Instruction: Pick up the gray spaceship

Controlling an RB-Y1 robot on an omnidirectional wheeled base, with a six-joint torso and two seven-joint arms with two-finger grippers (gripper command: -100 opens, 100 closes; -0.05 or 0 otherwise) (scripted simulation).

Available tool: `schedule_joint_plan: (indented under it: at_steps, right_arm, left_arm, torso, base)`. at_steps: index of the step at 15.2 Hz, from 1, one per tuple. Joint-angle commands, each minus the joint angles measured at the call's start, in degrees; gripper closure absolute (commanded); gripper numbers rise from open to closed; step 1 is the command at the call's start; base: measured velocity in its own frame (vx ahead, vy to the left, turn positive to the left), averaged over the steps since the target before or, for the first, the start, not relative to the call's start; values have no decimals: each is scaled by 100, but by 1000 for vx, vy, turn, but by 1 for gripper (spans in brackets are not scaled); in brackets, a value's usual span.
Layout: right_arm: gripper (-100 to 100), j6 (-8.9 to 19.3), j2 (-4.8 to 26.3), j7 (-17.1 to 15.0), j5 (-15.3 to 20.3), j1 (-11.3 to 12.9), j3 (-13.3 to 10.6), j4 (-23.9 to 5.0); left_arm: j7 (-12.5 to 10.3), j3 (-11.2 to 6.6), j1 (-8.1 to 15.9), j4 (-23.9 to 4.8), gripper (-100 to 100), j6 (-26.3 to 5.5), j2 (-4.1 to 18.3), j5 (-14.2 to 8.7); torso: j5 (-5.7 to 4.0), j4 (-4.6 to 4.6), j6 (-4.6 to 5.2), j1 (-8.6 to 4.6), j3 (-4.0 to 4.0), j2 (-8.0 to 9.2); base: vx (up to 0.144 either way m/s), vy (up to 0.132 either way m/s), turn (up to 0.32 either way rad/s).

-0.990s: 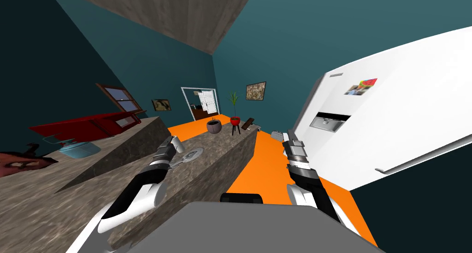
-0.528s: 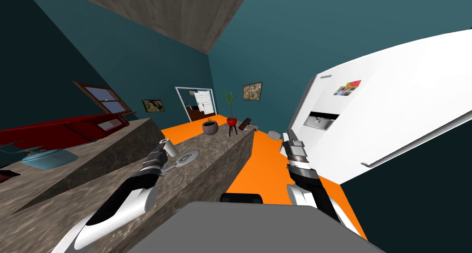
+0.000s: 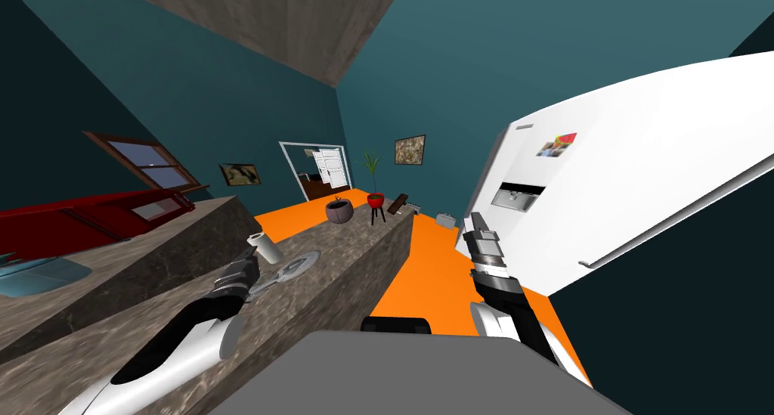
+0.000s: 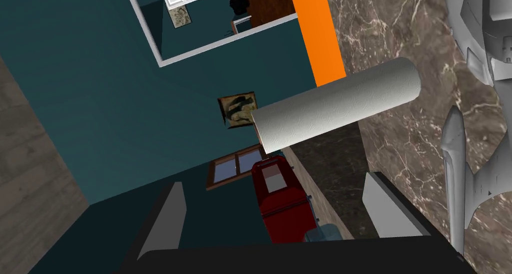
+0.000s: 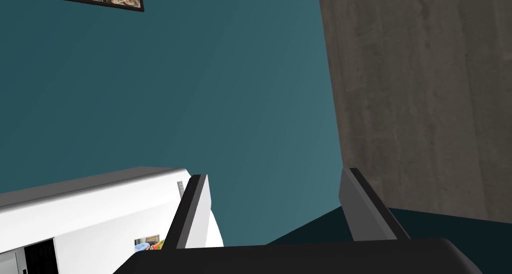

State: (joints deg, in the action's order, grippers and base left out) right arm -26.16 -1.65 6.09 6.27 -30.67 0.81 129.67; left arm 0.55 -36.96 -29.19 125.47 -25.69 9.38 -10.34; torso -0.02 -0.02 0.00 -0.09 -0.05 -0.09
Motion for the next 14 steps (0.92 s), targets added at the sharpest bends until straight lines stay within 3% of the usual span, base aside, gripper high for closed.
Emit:
schedule_joint_plan:
  at_steps: [1, 2, 4, 5, 6, 8, 14]
  right_arm:
    - [0, 0, 0, 0, 0, 0, 0, 0]
    - [0, 0, 0, 0, 0, 0, 0, 0]
    - [0, 0, 0, 0, 0, 0, 0, 0]
    - [0, 0, 0, 0, 0, 0, 0, 0]
    - [0, 0, 0, 0, 0, 0, 0, 0]
    - [0, 0, 0, 0, 0, 0, 0, 0]
    - [0, 0, 0, 0, 0, 0, 0, 0]
  left_arm:
    - [-19, -94, -20, -12, -100, -203, -25, 13]
    - [-47, -219, -62, -64, -100, -368, -44, 14]
    - [-47, -219, -62, -64, -100, -407, -44, 14]
    - [-77, -336, -107, -116, -100, -602, -66, 17]
    - [-77, -336, -107, -116, -100, -602, -66, 17]
    - [-139, -545, -201, -224, -100, -917, -118, 26]
    - [-236, -791, -345, -392, -100, -1411, -219, 46]
  torso:
    - [0, 0, 0, 0, 0, 0]
    - [0, 0, -1, 0, 0, 0]
    - [-1, 0, -1, -2, -1, -1]
    - [-1, 0, -1, 0, 0, 0]
    - [0, 0, 0, 0, -1, -2]
    - [0, -1, 0, 0, -3, -5]
    - [0, -2, -1, 0, -4, -7]
  base:
    - [25, -23, -68]
    - [30, -29, -87]
    - [26, -23, -43]
    - [34, -20, -66]
    - [36, -19, -68]
    - [48, -28, -93]
    - [47, -20, -61]
